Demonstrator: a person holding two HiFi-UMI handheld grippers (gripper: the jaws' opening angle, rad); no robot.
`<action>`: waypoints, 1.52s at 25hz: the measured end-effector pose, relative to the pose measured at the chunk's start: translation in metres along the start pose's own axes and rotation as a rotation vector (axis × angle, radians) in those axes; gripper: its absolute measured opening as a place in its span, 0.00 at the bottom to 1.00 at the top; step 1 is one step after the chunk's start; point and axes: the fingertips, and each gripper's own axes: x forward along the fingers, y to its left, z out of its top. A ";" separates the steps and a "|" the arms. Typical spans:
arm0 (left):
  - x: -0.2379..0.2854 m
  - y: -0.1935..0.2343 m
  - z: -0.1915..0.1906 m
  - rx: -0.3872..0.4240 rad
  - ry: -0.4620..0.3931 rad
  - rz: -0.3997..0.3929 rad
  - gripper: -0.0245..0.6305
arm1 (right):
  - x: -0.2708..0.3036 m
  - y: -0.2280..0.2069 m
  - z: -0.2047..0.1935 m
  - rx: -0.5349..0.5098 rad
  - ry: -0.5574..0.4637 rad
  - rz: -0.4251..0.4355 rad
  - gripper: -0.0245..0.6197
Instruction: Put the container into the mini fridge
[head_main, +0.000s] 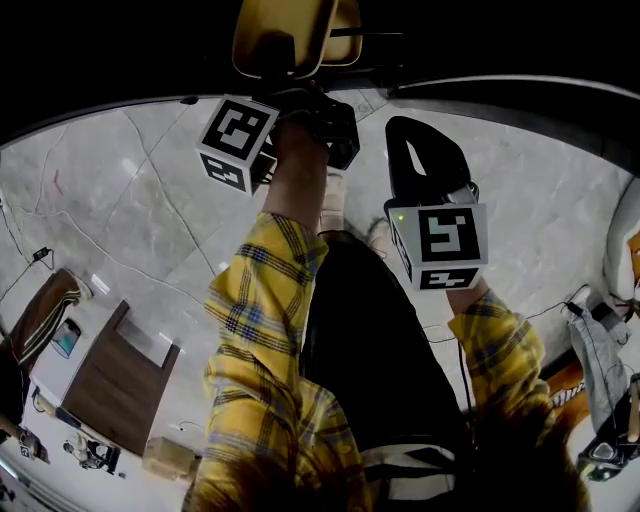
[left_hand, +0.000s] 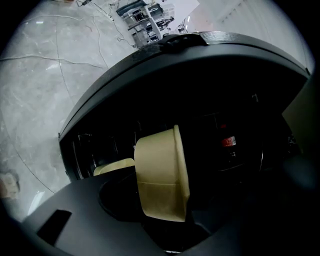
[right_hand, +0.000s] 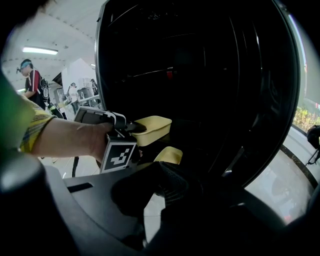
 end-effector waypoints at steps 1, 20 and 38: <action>0.001 -0.001 0.000 -0.003 0.003 -0.005 0.35 | 0.000 0.001 0.000 0.001 0.000 0.002 0.08; 0.010 -0.007 -0.020 -0.037 0.147 -0.113 0.44 | -0.003 0.001 0.002 -0.011 -0.009 -0.018 0.08; -0.046 -0.008 -0.039 0.586 0.239 -0.175 0.48 | -0.008 -0.002 -0.002 -0.013 -0.007 -0.027 0.08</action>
